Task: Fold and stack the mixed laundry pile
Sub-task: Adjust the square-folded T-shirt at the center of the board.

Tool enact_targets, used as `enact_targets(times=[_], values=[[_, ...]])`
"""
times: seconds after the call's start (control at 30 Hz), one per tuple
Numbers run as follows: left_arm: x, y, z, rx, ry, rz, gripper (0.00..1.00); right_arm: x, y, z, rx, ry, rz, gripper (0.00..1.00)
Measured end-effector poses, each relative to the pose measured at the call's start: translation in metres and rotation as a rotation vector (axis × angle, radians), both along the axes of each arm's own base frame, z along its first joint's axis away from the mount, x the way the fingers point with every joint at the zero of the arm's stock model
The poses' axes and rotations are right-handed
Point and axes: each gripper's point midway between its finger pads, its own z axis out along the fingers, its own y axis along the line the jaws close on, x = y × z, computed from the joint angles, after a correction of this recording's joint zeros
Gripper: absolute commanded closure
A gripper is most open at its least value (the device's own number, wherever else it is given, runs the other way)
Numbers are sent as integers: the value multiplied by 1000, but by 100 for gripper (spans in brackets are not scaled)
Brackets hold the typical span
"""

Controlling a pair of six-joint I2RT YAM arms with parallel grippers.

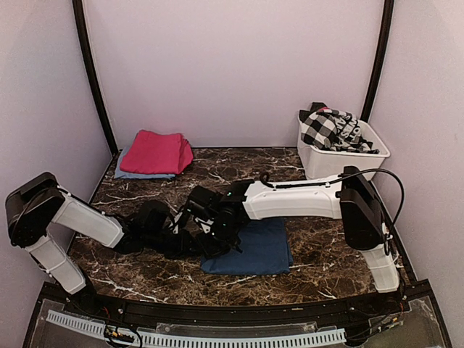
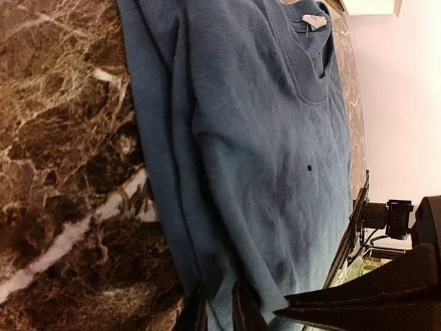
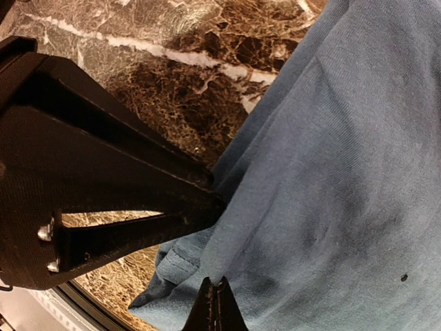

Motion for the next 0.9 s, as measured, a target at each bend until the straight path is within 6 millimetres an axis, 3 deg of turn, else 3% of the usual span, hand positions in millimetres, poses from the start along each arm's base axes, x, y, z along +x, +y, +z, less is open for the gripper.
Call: enact_targets(times=[0.8,0.9], values=[[-10,-8,-11,9,28,-23,84,-1,-3,-7,0,2,-4,100],[-10,-11,-10,-1,28,-27,95,-1,-4,-9,1,1,-5,100]])
